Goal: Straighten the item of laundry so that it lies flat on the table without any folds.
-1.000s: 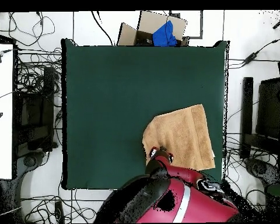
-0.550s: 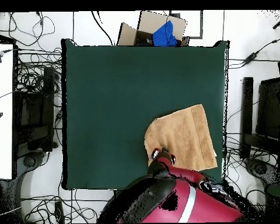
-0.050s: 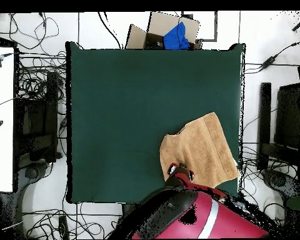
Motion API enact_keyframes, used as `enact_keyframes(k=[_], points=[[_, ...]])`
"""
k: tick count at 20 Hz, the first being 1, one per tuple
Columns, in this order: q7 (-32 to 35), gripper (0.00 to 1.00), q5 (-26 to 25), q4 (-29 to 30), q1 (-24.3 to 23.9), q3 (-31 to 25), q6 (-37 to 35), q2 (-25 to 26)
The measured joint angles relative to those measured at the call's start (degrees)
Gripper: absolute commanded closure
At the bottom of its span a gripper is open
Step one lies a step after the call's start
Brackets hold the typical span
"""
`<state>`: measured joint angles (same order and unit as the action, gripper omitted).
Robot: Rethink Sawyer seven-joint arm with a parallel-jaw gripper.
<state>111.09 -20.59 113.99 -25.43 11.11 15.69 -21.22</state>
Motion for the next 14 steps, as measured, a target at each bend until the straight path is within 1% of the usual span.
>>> enact_keyframes(k=[11, 12, 14], points=[[0.0, 1.0, 0.0, 0.0, 0.0, 0.5, 0.0, 0.2], [0.0, 0.0, 0.0, 0.0, 0.0, 0.7, 0.0, 0.2], [0.0, 0.0, 0.0, 0.0, -0.1, 0.9, 0.0, 0.2]])
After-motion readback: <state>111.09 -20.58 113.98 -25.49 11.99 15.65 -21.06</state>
